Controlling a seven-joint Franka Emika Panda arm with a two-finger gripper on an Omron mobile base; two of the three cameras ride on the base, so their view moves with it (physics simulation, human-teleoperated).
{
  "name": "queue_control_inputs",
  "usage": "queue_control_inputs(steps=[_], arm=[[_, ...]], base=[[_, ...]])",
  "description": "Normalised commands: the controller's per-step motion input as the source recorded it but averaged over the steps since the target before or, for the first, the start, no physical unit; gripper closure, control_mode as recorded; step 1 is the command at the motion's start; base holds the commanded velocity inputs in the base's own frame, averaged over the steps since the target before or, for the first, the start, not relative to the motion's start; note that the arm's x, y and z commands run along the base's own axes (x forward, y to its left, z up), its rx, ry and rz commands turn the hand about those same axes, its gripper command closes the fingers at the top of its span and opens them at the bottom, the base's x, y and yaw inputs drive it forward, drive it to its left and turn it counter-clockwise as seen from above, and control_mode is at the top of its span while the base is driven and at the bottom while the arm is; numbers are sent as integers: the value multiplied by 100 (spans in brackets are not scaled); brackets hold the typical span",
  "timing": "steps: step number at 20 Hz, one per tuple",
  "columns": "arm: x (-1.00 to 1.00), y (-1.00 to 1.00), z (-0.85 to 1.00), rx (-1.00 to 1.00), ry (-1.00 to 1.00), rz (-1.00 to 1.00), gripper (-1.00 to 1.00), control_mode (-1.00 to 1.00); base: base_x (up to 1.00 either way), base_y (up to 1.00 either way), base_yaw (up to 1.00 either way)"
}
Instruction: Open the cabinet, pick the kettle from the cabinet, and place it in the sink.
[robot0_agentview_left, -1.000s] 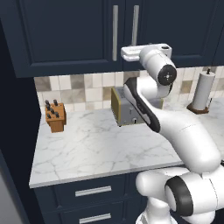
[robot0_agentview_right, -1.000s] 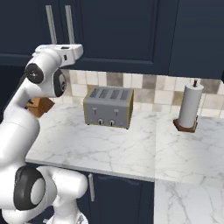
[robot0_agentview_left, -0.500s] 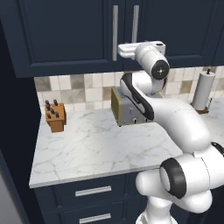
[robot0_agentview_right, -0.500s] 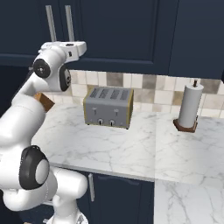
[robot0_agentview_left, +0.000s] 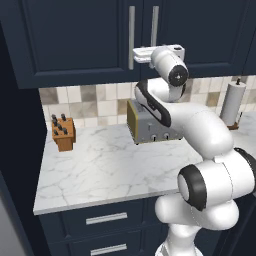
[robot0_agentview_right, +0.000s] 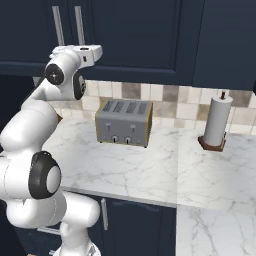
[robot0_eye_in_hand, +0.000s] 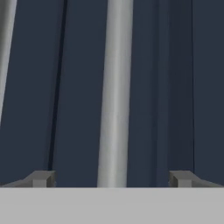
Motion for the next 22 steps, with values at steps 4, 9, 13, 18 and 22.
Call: queue_control_inputs(steps=[4,9,13,18,22], arm=[[46,0,-1,0,0,0,-100,-100],[47,0,-8,0,3,0,100,-100],[51,0,-20,1,9,0,100,-100],[41,0,-24,1,10,0,100,-100],[46,0,-37,0,23,0,100,-100]], base=[[0,0,0],[0,0,0],[0,0,0],[0,0,0],[0,0,0]])
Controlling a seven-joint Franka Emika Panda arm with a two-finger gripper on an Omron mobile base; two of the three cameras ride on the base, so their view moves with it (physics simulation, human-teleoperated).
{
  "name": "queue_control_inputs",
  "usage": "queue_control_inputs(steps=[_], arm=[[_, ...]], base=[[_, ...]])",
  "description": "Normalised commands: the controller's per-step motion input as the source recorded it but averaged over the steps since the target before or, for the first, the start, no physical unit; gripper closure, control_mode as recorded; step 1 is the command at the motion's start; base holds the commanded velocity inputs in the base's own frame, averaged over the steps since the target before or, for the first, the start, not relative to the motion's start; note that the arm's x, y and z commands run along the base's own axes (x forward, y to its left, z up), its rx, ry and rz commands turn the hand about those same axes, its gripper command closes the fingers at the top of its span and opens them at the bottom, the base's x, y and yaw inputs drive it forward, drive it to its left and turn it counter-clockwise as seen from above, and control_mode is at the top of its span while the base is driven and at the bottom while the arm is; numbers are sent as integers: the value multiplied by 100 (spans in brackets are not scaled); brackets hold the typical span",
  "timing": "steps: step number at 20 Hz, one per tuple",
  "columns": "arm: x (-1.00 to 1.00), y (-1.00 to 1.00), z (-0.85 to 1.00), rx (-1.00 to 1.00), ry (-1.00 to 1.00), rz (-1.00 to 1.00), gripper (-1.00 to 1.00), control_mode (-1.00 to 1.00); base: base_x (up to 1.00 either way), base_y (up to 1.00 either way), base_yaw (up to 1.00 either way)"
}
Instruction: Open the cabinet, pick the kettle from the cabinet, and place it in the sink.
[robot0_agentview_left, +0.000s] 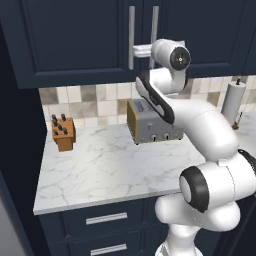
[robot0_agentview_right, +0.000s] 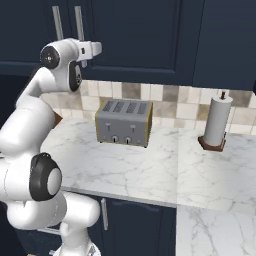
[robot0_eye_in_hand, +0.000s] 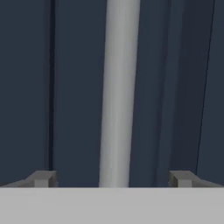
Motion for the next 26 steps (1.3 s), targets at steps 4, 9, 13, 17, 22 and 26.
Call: queue_control_inputs(steps=[4,9,13,17,22,26], arm=[[48,0,-44,0,27,0,100,-100],[33,0,-49,0,19,0,100,-100],[13,3,-55,0,8,0,100,-100],[1,0,-47,0,3,0,100,-100],[-2,-1,-28,1,1,0,100,-100],[-24,-18,-22,4,0,0,100,-100]], base=[[0,0,0],[0,0,0],[0,0,0],[0,0,0],[0,0,0],[0,0,0]])
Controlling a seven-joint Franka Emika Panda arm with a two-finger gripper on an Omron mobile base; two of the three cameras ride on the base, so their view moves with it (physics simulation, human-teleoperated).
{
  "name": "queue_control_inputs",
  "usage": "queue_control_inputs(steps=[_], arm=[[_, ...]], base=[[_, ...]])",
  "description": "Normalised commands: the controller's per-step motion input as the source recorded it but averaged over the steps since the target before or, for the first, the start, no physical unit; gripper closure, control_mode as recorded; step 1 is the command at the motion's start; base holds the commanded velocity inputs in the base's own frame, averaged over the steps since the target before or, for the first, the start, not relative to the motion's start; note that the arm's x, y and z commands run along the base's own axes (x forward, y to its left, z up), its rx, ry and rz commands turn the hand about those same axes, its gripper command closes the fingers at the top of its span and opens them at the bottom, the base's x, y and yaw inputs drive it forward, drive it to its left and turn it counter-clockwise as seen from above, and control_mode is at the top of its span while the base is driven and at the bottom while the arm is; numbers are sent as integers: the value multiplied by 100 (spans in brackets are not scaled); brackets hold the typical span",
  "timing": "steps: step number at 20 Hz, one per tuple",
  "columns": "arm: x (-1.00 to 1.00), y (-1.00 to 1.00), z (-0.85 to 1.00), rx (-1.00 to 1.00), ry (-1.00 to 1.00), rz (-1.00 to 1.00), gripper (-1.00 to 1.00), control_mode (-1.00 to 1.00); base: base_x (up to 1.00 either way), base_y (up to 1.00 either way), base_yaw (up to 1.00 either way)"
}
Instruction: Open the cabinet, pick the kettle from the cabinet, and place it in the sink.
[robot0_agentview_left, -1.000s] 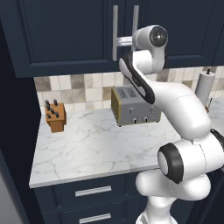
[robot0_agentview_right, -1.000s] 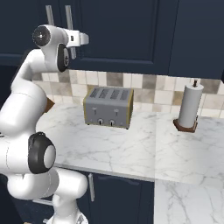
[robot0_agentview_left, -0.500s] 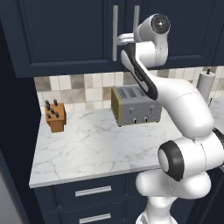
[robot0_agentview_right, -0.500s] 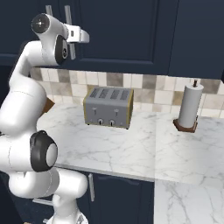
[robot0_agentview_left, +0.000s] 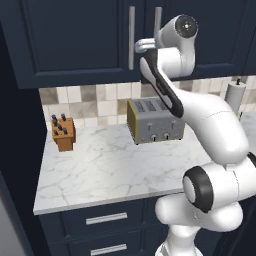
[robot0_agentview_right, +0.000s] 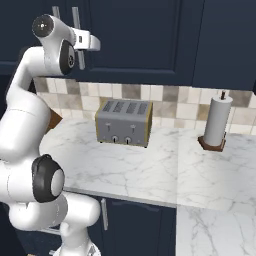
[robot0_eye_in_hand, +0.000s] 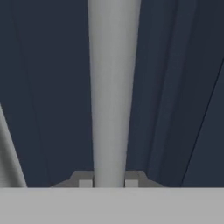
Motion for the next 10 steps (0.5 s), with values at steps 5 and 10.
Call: queue_control_inputs(steps=[5,10], arm=[[-52,-49,-10,8,0,0,100,-100],[-66,-68,-2,10,0,0,100,-100]], base=[[0,0,0],[0,0,0]])
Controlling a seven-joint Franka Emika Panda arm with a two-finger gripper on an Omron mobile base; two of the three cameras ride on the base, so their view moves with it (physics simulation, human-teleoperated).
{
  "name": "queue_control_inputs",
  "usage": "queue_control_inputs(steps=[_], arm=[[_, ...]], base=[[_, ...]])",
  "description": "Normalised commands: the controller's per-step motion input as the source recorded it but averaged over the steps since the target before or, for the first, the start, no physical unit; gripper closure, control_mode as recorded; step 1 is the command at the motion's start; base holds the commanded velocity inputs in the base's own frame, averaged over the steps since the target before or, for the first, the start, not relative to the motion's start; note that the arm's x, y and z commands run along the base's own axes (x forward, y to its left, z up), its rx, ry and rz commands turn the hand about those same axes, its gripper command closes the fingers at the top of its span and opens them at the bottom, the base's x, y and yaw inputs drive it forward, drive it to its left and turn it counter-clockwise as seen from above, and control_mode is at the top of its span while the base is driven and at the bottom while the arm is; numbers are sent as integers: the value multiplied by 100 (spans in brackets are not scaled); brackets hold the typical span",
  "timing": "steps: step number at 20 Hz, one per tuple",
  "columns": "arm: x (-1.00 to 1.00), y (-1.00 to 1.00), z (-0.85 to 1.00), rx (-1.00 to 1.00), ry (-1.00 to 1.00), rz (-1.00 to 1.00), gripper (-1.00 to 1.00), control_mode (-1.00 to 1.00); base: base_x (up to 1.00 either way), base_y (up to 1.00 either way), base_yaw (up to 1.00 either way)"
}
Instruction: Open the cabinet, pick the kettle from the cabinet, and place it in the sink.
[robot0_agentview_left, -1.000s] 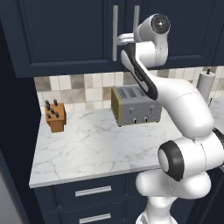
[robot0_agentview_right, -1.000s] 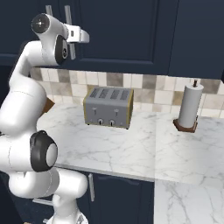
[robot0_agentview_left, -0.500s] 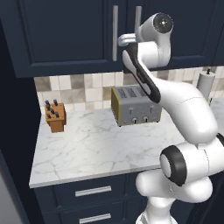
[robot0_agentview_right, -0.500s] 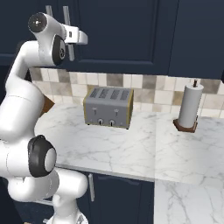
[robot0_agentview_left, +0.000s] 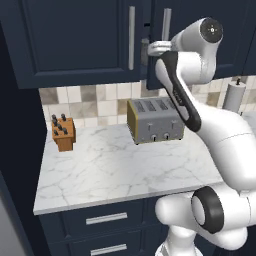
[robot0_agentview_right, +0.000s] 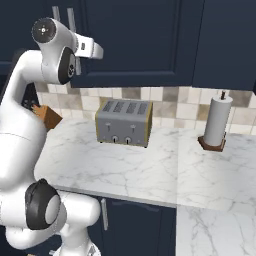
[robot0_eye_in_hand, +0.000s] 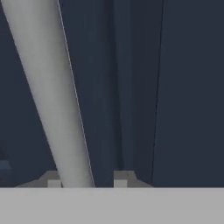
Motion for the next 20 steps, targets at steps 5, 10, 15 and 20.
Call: queue_control_inputs(steps=[5,10,15,20], arm=[[-65,-79,0,13,0,0,100,-100],[-62,-87,0,15,0,1,100,-100],[-59,-95,0,17,0,2,100,-100],[-56,-97,0,18,0,3,100,-100]], base=[[0,0,0],[0,0,0],[0,0,0],[0,0,0]])
